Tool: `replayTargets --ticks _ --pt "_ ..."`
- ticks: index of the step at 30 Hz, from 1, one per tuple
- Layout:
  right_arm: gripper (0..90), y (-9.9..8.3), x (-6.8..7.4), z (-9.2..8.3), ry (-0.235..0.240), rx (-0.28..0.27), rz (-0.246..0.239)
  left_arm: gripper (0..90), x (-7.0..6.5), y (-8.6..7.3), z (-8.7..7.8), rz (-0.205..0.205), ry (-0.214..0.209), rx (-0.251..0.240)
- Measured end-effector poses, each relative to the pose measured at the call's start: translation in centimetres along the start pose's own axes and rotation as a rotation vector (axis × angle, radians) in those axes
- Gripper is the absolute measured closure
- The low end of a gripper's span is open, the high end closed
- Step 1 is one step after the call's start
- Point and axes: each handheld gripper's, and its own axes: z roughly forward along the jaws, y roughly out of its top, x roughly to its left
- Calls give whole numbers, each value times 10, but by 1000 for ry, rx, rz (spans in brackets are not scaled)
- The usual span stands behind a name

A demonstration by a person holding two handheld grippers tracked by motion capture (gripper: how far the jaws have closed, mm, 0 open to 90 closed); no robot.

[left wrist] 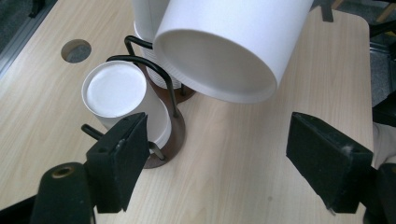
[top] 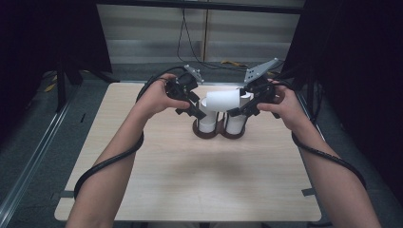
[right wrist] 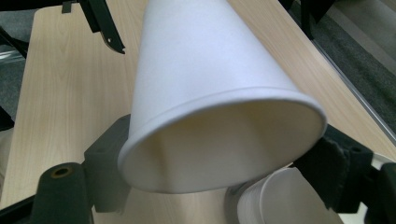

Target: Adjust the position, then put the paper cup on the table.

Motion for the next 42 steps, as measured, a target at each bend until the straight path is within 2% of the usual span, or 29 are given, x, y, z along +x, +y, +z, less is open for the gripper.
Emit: replayTargets --ticks 15,30,35,36,39,42 --pt "199 -3 1 3 0 69 -10 208 -1 0 6 2 -8 23" --pt "199 -3 2 5 2 110 -15 207 -2 -3 10 -7 -17 34" --pt "198 -2 1 7 4 132 -23 205 -1 -4 11 5 -21 47" --pt "198 -2 1 7 4 132 -23 205 -2 -5 12 -5 -20 44" --pt "198 -2 1 8 2 140 -21 204 0 -5 13 10 -23 51" --pt "198 -3 1 9 6 144 -24 204 0 -4 13 4 -22 50"
